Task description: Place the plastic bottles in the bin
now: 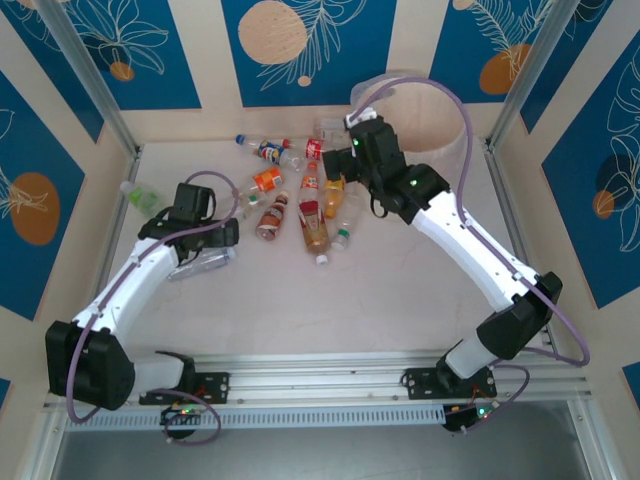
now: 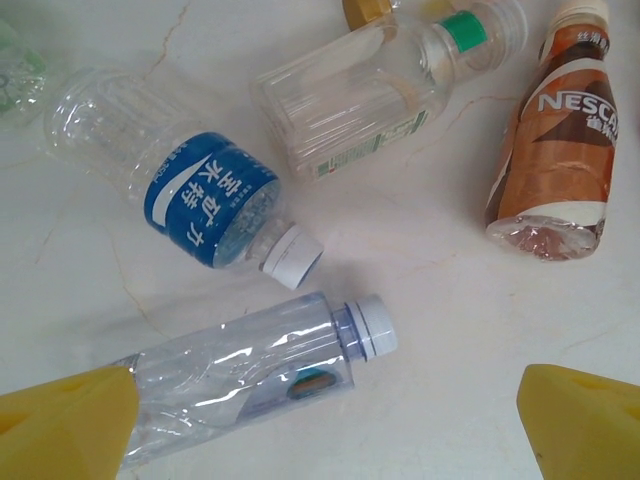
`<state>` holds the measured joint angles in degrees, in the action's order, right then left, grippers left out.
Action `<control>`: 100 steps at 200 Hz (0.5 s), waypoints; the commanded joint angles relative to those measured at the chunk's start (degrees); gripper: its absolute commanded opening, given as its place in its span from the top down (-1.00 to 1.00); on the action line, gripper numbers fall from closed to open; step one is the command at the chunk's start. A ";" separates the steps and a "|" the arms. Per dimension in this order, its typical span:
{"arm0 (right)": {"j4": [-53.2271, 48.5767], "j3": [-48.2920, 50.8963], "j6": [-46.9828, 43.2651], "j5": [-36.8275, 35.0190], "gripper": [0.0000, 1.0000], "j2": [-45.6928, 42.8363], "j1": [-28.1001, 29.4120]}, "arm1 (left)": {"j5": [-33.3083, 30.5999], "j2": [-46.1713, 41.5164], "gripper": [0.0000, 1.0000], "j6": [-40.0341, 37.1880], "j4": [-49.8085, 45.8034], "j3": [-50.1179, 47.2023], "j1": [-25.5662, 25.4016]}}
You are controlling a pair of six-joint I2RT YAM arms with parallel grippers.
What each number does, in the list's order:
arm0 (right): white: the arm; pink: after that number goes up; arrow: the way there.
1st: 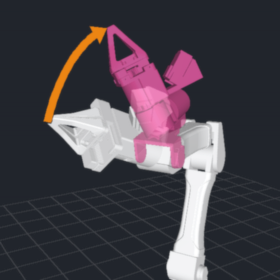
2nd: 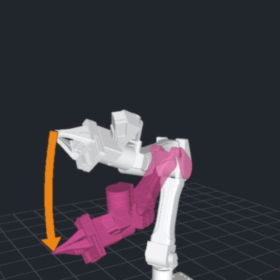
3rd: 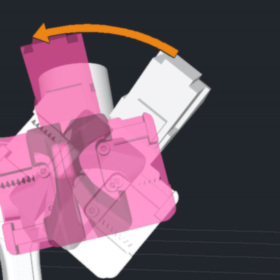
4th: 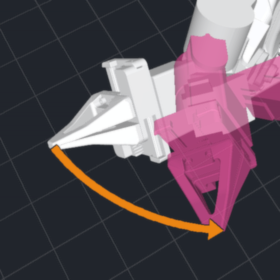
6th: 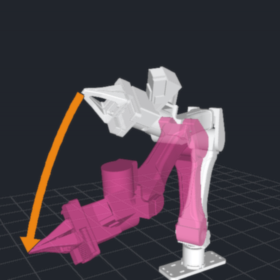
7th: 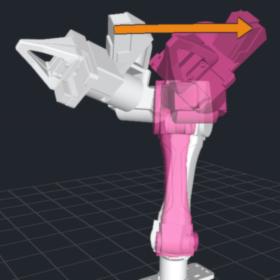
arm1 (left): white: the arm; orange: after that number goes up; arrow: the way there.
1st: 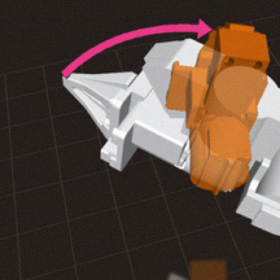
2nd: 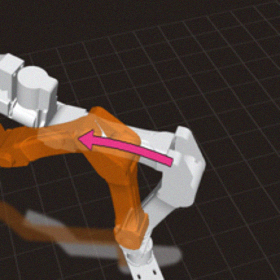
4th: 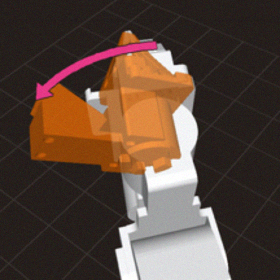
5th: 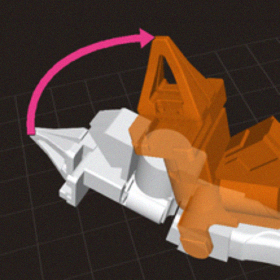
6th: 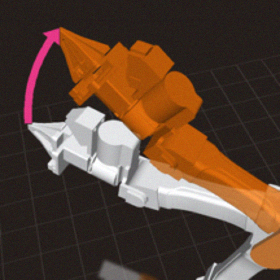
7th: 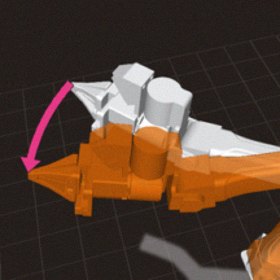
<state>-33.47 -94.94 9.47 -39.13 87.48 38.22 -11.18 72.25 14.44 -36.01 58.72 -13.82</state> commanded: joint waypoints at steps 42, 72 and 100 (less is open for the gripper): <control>2.59 12.29 9.29 -0.85 -0.98 -8.53 3.53 | -3.04 -0.68 -0.92 -0.28 -11.12 0.38 1.18; 3.61 16.30 11.91 0.02 -0.98 -12.07 4.27 | -3.35 3.50 -0.89 -0.87 -13.38 0.65 1.22; 3.85 17.76 11.99 -0.52 -0.99 -13.47 4.32 | -3.50 6.35 -0.98 -3.91 -14.09 1.58 1.20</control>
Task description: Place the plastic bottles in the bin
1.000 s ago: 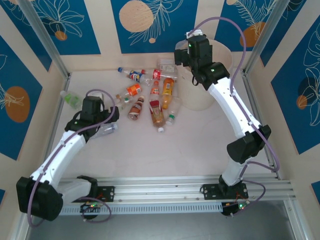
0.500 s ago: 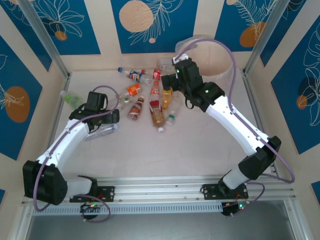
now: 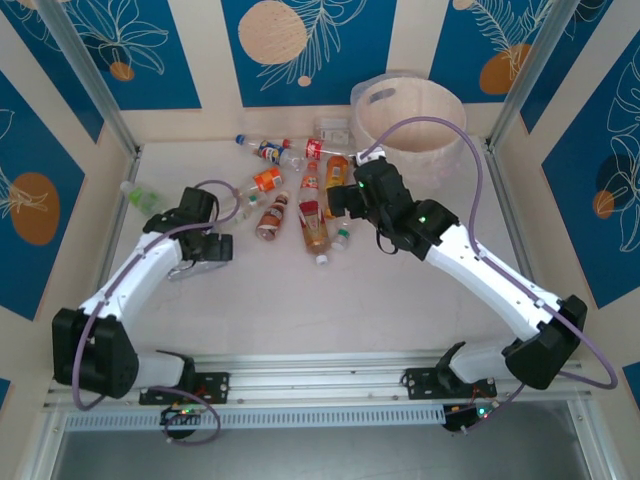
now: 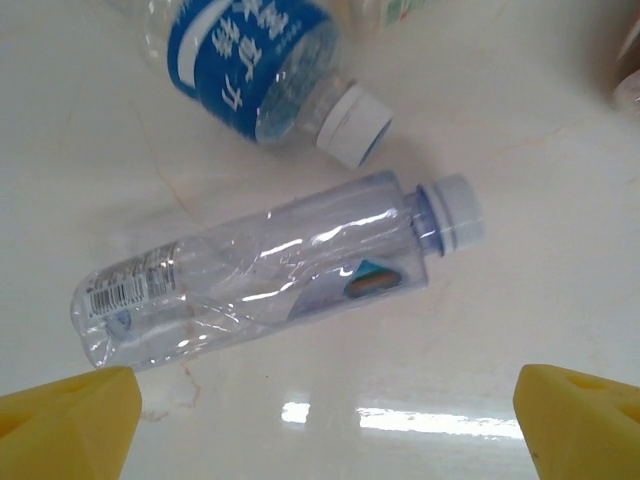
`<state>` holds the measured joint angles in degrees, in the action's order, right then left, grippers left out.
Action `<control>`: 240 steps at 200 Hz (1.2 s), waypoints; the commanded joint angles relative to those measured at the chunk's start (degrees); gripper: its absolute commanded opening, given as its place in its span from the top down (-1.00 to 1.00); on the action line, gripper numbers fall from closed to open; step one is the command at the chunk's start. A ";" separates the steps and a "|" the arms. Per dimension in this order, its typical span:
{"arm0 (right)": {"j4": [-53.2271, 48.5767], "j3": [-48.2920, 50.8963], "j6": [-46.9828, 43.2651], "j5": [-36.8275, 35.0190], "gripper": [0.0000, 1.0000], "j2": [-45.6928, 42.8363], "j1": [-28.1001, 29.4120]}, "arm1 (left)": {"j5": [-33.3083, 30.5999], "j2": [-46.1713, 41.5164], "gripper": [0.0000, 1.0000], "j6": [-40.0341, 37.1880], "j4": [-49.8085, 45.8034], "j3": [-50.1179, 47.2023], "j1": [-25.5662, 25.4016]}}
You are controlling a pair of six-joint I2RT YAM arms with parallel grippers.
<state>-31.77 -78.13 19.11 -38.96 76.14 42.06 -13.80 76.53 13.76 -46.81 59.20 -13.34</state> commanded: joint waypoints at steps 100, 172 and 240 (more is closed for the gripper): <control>1.71 2.46 0.57 -4.25 -0.99 -4.89 0.30 | 1.65 8.92 -1.00 -43.41 -8.66 9.20 1.04; 2.06 4.72 0.94 -5.07 -0.99 -6.96 0.19 | -0.50 17.99 -0.98 -48.87 -11.60 9.59 6.25; 1.70 5.40 0.66 -4.85 -0.98 -5.89 0.03 | 0.47 19.88 -0.86 -48.17 -8.17 9.09 8.07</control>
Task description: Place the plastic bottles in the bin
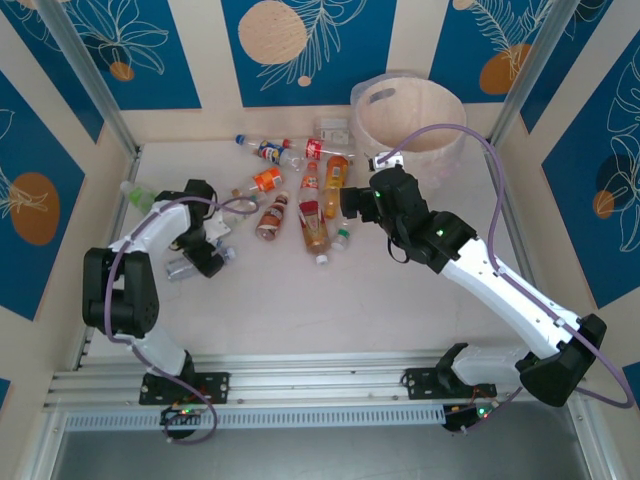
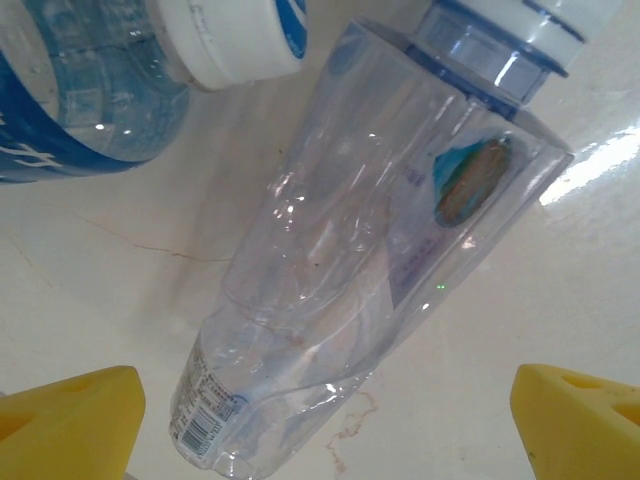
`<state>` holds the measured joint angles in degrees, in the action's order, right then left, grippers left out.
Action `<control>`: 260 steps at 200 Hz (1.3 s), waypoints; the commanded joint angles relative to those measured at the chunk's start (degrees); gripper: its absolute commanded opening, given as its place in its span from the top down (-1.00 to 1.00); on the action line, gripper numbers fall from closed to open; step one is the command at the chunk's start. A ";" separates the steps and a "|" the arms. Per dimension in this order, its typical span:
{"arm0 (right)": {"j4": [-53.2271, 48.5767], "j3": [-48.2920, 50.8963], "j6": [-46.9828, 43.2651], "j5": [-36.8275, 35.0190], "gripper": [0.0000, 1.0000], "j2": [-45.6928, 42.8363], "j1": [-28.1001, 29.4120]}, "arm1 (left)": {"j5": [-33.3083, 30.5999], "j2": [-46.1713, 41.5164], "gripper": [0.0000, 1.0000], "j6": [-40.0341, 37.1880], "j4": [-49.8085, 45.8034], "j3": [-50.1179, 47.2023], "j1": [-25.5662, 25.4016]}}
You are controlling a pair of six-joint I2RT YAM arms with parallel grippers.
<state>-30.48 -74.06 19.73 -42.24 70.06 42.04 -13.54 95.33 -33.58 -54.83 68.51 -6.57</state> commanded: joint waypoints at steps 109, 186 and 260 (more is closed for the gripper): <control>1.39 1.93 -0.21 -1.36 -0.98 0.21 -0.49 | 0.93 9.70 -0.70 2.71 0.51 0.65 1.03; 2.73 3.47 -0.15 -1.24 -0.99 0.01 -0.91 | 0.91 11.00 -0.13 4.90 1.39 2.05 -0.41; -0.19 3.96 3.16 -0.93 -0.99 -1.36 -1.11 | 14.70 -3.29 -0.06 7.48 1.03 4.89 -3.03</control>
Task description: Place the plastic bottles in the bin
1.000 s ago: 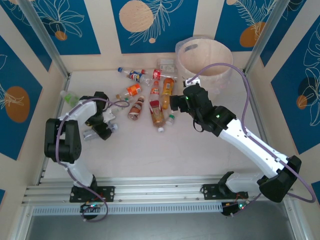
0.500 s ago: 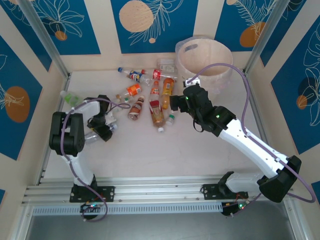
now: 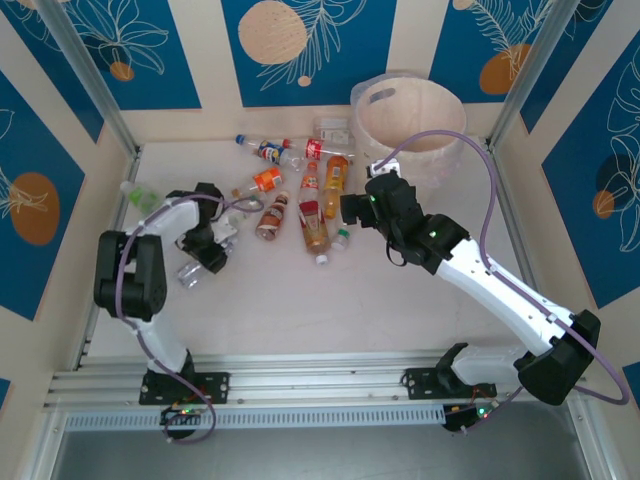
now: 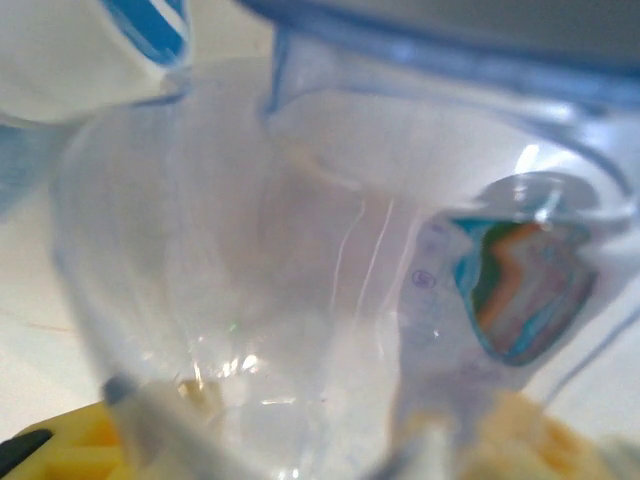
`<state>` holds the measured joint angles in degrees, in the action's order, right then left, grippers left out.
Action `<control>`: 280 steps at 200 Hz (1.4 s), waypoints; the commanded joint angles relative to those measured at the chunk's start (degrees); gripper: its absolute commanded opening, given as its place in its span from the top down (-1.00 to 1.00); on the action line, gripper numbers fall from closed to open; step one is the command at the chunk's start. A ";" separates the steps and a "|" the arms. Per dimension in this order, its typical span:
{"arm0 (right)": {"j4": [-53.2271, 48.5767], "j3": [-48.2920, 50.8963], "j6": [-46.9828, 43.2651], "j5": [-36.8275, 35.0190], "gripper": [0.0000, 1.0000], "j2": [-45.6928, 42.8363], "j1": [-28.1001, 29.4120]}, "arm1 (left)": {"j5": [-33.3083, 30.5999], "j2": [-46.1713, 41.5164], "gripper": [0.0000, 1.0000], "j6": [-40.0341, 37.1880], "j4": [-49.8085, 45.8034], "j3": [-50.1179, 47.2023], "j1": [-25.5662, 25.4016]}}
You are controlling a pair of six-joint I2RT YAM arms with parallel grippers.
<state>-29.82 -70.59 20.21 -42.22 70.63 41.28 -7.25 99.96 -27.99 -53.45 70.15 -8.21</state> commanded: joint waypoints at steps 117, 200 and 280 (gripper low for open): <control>2.24 0.02 6.62 21.84 -0.99 -7.41 -6.08 | 22.31 -18.95 -0.04 14.46 24.31 4.35 -17.61; 12.19 -4.31 9.52 48.74 -0.51 -1.09 -8.51 | 39.42 -20.16 -0.07 14.14 32.64 2.53 -20.27; 23.95 -3.93 -0.39 63.33 -0.30 2.42 -7.53 | 60.62 -15.69 -0.10 9.87 22.69 13.23 -20.01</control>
<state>-11.60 -73.21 24.38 12.73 72.69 33.36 42.17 82.37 -15.09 -26.59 78.94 -27.86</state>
